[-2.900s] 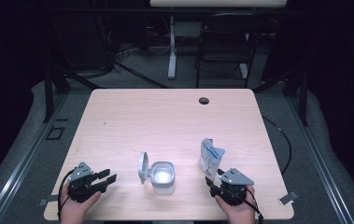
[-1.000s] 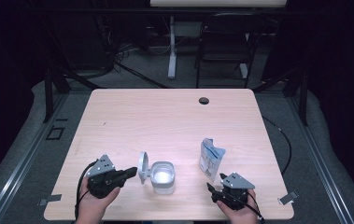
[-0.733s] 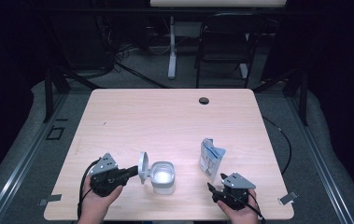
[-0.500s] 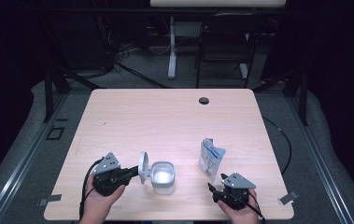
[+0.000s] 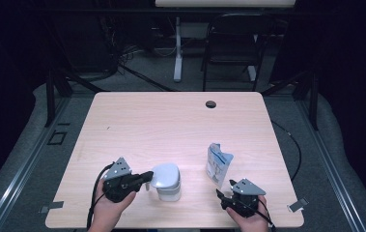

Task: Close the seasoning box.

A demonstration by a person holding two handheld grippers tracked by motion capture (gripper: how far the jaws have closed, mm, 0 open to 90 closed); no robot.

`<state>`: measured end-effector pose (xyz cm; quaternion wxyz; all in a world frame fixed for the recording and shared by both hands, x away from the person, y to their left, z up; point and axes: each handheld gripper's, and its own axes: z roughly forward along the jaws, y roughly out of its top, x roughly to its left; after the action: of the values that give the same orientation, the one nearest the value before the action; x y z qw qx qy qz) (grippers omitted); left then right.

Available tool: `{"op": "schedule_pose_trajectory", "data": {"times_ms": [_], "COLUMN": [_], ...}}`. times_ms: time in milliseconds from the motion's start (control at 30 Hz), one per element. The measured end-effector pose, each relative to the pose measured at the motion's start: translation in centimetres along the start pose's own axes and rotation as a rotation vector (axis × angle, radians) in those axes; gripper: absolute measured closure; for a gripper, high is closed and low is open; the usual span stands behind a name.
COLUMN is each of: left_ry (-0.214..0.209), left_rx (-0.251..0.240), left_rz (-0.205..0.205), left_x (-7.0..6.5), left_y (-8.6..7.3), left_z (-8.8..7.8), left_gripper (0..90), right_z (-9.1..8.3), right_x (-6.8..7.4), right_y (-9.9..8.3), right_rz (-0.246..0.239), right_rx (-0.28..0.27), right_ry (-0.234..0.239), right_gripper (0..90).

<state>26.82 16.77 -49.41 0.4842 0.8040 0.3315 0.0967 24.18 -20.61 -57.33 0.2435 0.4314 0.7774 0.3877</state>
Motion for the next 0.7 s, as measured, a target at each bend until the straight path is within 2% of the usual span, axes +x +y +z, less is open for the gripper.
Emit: {"op": "schedule_pose_trajectory", "data": {"times_ms": [300,700], "left_ry": [-0.008,0.011], "left_rx": [-0.004,-0.008], "left_rz": [0.000,0.014], "left_x": [-0.4,-0.1], "left_y": [0.2,0.2], "left_z": [0.3,-1.1], "left_gripper": [90.0,90.0], "right_z": [0.0,0.0], "right_x": [0.2,0.3], "right_y": [0.1,0.1], "right_rz": [-0.020,-0.020], "right_rx": [0.009,0.004], "right_ry": [0.003,0.001], "right_gripper": [39.0,39.1]}}
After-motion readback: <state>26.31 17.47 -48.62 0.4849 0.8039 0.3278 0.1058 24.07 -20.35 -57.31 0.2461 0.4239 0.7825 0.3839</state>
